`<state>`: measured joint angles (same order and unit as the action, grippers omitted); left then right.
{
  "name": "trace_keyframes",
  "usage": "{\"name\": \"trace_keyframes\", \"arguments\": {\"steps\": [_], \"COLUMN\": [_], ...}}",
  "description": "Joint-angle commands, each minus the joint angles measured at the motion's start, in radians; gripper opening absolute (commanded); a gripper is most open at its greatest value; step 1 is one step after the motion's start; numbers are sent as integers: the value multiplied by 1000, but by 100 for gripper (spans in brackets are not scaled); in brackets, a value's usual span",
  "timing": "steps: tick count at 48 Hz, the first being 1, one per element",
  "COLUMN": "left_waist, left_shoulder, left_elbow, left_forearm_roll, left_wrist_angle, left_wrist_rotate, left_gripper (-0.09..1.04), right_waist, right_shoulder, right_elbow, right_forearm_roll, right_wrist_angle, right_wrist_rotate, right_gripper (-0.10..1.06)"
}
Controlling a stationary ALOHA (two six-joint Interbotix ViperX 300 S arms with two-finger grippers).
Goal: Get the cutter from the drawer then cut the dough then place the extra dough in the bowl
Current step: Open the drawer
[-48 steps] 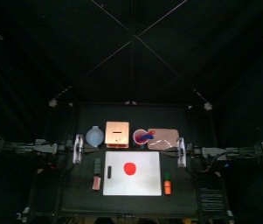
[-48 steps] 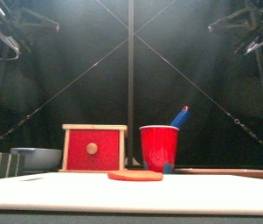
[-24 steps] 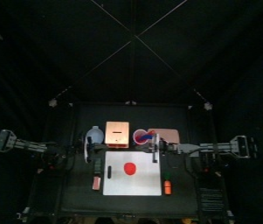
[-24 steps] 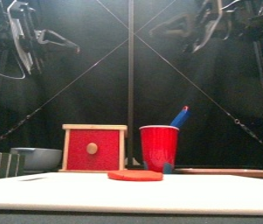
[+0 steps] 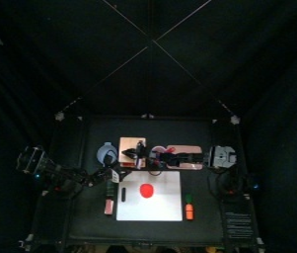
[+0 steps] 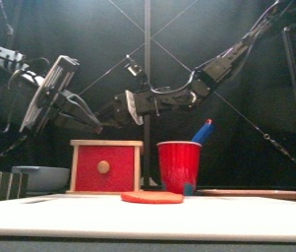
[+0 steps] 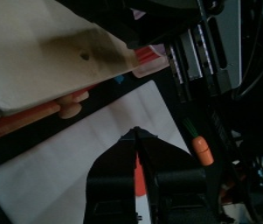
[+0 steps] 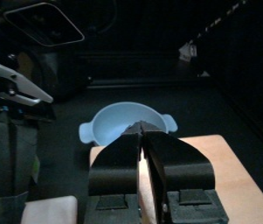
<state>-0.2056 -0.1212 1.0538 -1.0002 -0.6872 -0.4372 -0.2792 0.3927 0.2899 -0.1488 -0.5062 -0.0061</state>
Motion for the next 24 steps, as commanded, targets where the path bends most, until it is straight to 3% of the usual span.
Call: {"name": "trace_keyframes", "arguments": {"steps": [1, 17, 24], "left_waist": [0, 12, 34], "left_shoulder": [20, 78, 91], "left_elbow": [-15, -44, -44], "left_forearm_roll": [2, -5, -95], "left_wrist_angle": [-6, -29, -26], "left_wrist_rotate": [-83, -232, -374], "left_gripper": [56, 75, 77], "right_waist": [-6, -6, -5], "right_shoulder": [-20, -5, -5], "right_elbow": [-2, 58, 52], "right_forearm_roll": [-3, 0, -3], "right_wrist_angle": [25, 28, 28], "right_wrist_rotate": [-2, -2, -2], "right_gripper": [3, 3, 3]}}
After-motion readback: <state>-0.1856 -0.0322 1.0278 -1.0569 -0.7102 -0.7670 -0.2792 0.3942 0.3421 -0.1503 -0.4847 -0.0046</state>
